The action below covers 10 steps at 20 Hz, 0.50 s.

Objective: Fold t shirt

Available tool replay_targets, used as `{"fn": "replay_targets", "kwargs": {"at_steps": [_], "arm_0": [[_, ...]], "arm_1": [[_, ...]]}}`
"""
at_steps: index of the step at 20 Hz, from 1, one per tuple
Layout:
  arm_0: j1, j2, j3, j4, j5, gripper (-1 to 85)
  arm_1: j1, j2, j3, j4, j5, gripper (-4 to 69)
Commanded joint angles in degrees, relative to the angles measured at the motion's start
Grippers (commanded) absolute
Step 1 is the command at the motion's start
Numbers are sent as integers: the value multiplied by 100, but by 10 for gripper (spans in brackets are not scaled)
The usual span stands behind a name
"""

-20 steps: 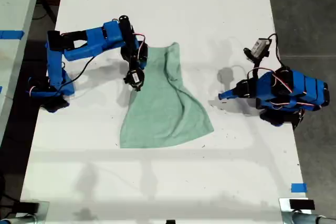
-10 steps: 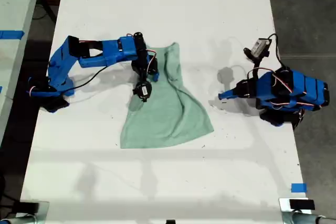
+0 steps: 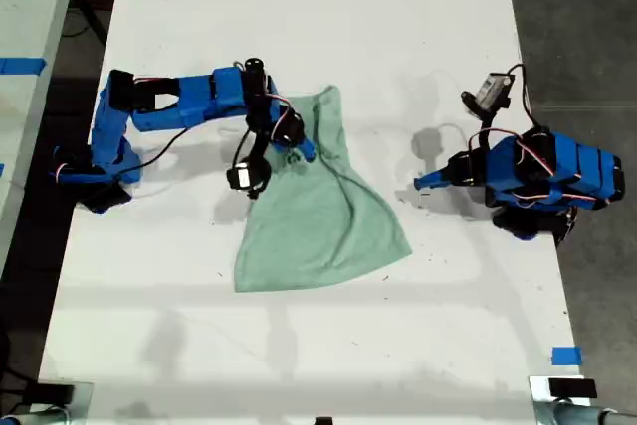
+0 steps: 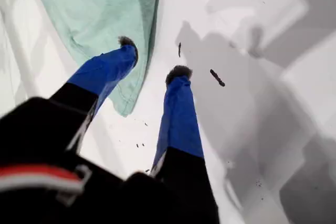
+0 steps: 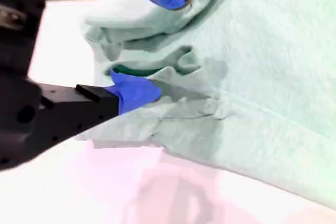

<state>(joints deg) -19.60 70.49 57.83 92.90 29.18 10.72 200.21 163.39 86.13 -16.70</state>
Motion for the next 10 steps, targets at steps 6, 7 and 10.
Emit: {"fn": "replay_targets", "kwargs": {"at_steps": [6, 7, 10], "arm_0": [[-1116, 4957, 3595, 53, -527, 228], [-1037, 5572, 4104, 44, -809, 224], [-149, 7172, 5801, -457, -2074, 217]], "arm_1": [[-9, 53, -9, 105, -141, 144], [18, 53, -18, 105, -149, 144], [53, 53, -18, 97, -176, 144]]}}
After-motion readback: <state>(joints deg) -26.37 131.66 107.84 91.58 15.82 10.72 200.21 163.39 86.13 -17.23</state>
